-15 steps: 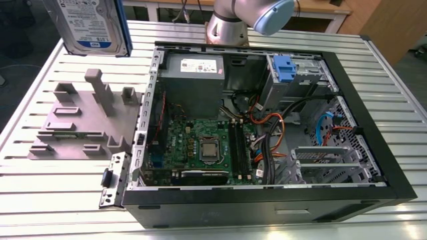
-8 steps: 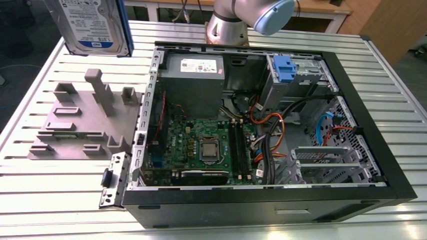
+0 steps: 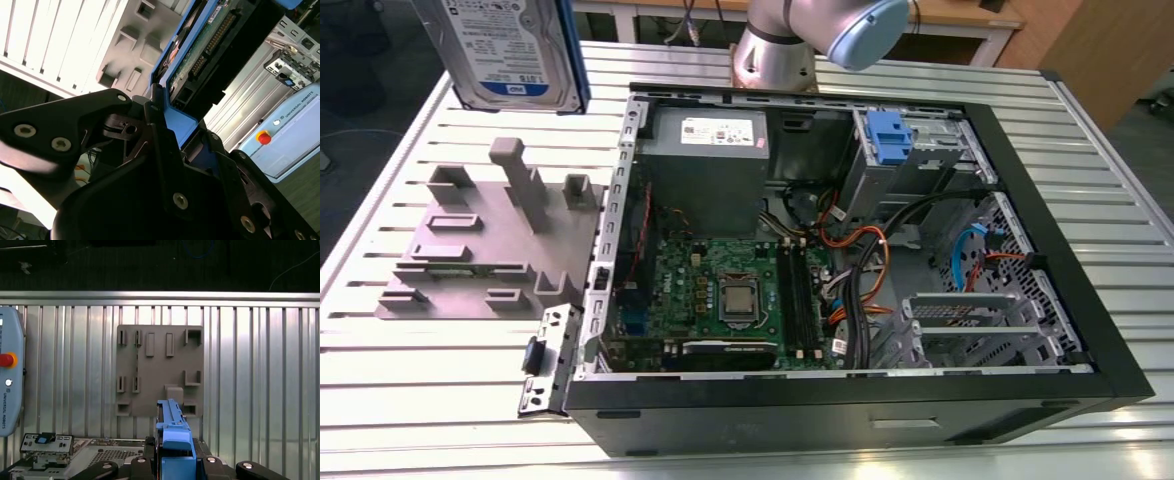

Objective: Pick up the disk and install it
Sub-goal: 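Pick up the disk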

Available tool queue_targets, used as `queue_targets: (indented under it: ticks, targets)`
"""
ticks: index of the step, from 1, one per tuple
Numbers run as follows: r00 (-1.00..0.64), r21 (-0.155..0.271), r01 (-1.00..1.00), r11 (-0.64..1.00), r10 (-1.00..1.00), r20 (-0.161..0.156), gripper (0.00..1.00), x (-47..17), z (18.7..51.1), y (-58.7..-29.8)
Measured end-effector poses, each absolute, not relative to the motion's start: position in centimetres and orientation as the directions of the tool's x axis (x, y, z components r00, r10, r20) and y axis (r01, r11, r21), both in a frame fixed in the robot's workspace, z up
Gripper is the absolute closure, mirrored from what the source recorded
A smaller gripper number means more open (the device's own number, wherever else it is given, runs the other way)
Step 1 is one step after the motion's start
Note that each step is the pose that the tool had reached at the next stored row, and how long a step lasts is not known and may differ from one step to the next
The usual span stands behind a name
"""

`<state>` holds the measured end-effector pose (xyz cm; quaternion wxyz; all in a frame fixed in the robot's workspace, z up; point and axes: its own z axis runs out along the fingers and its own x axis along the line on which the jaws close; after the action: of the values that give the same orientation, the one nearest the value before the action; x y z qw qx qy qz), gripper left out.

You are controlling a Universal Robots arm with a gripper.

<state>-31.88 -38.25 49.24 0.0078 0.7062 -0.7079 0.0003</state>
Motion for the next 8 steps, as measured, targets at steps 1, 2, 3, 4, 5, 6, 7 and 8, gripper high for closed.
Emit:
queue_targets:
  ticks: [1, 2, 3, 4, 5, 6, 7, 8]
  targets:
    - [-0.002, 0.011, -1.0, 0.002, -1.0, 0.011, 0.64, -31.84, 49.24, -38.25]
    - [-0.002, 0.011, -1.0, 0.002, -1.0, 0.011, 0.64, -31.81, 49.24, -38.25]
    - [-0.002, 0.011, -1.0, 0.002, -1.0, 0.011, 0.64, -31.78, 49.24, -38.25]
    - [-0.002, 0.011, -1.0, 0.002, -1.0, 0.011, 0.64, -31.75, 49.24, -38.25]
    - [-0.002, 0.011, -1.0, 0.002, -1.0, 0.011, 0.64, -31.72, 49.24, -38.25]
    - [-0.002, 0.011, -1.0, 0.002, -1.0, 0.011, 0.64, -31.69, 49.24, -38.25]
    - [-0.002, 0.011, -1.0, 0.002, -1.0, 0.011, 0.64, -31.66, 49.24, -38.25]
    - [-0.002, 0.011, -1.0, 0.002, -1.0, 0.011, 0.64, -31.63, 49.24, -38.26]
